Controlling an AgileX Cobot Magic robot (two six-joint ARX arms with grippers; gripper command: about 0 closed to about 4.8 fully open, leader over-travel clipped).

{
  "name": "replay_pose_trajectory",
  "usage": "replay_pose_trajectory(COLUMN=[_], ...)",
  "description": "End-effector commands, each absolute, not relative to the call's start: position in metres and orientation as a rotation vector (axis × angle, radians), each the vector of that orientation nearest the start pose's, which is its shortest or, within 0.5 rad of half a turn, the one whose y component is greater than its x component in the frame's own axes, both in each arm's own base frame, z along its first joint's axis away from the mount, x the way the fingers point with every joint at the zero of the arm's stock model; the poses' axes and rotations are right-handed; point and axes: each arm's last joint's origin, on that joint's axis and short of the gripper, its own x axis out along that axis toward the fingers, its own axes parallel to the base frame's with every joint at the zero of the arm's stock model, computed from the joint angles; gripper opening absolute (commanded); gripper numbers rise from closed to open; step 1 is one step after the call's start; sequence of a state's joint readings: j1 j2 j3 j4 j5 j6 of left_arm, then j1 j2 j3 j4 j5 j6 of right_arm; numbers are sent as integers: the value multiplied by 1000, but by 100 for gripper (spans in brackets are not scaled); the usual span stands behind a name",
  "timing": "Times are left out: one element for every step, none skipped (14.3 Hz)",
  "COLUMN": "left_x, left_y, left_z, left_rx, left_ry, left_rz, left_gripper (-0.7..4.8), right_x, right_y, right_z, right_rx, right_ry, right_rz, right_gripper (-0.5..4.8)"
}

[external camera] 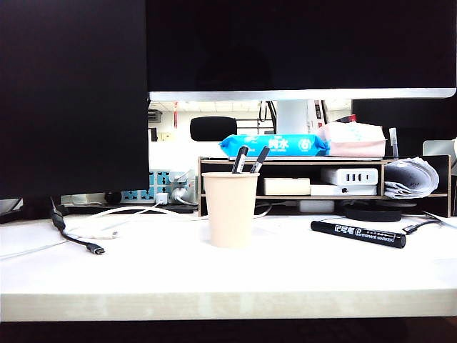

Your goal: Pick up the marker from the paper cup and put it on the table.

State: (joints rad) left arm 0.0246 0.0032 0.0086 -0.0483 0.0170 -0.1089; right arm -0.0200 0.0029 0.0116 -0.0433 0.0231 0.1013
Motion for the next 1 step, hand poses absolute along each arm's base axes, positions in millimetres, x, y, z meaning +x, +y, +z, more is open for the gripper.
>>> replay_pose_trajectory(left_x=[97], left_y=[2], left_z=[163], left_rx=[-113], left_ry=[33], left_rz=[10], left_gripper=[-5], right_x=[97], right_y=[-3], right_z=[163], right_rx=[105], right_ry=[21], right_rz=[-46], right_gripper=[-5])
